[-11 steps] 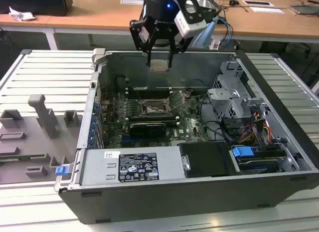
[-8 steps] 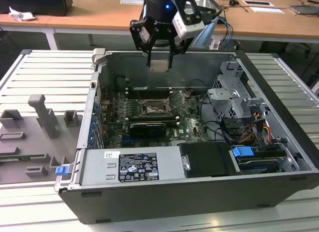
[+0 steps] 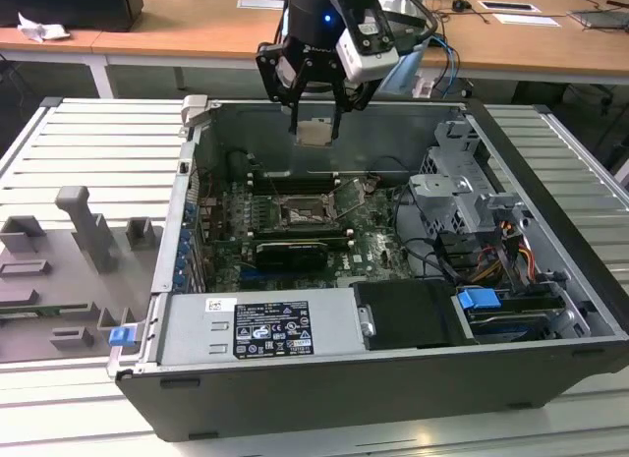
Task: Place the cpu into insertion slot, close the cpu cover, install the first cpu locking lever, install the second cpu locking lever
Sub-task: 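Place the cpu into insertion slot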
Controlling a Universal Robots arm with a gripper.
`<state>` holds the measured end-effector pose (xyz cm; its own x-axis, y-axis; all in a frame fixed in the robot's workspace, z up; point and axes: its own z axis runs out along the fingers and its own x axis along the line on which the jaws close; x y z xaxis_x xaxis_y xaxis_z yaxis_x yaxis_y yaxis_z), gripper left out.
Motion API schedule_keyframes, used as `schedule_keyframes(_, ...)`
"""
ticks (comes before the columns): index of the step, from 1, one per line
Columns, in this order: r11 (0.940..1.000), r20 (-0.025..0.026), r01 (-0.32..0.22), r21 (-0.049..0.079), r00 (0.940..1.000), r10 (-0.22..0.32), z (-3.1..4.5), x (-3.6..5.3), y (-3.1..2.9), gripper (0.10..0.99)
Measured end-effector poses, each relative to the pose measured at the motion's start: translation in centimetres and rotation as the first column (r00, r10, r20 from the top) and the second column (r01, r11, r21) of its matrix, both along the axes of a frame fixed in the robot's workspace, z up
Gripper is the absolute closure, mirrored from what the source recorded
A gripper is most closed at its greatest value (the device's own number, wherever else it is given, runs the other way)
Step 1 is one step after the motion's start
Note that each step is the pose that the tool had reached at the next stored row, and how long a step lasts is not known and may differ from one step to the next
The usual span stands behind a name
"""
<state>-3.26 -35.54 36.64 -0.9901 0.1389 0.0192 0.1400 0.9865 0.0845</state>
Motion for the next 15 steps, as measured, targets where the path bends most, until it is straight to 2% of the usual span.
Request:
schedule_keyframes(10,0.9974,-0.0001,0.071,0.000,0.9974,-0.071,-0.06,0.00,0.00,0.553)
schedule_keyframes(12,0.9950,0.0000,0.100,0.000,0.9950,-0.100,-0.08,0.00,0.00,0.553)
schedule_keyframes(15,0.9937,0.0000,0.112,0.000,0.9937,-0.112,-0.08,0.00,0.00,0.553)
